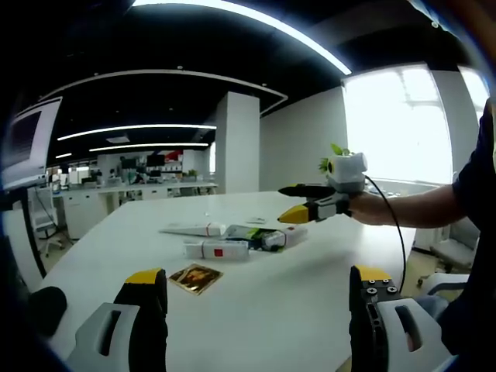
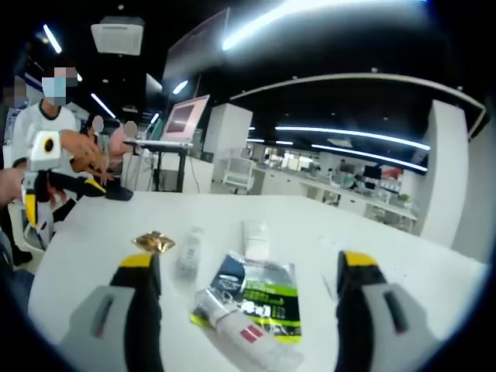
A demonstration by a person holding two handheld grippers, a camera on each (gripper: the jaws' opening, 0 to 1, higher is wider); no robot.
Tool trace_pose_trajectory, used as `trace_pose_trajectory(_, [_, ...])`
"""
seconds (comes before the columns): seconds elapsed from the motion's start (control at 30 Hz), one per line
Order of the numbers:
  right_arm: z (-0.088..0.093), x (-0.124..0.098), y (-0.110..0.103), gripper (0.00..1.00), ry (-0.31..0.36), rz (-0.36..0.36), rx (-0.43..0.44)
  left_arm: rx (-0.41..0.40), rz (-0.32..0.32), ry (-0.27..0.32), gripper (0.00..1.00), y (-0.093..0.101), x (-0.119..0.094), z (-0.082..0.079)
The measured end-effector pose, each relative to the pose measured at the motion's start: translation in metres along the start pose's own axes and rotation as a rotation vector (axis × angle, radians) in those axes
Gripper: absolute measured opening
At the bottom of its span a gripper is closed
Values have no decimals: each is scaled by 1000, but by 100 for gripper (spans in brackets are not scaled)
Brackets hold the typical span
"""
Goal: Arrange the skincare products in the storage area until every visible bottle or jar stands upright without overlapping.
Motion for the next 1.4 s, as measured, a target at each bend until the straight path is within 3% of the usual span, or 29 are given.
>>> trace_pose_trajectory(1.4, [25,42,25,94,-77,-22,-12,-9,-10,-8,100,-3,-1,9])
Point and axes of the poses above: the point that each gripper's makers call its tool centre point, and the gripper's own axes: x roughly forward along the fingers, y roughly to its right, z roughly out of its underside, the point moved 5 cm from there along -x, roughly backward along the fingers, and after that the axes turned 4 degrees about y, right-handed, at the moved point
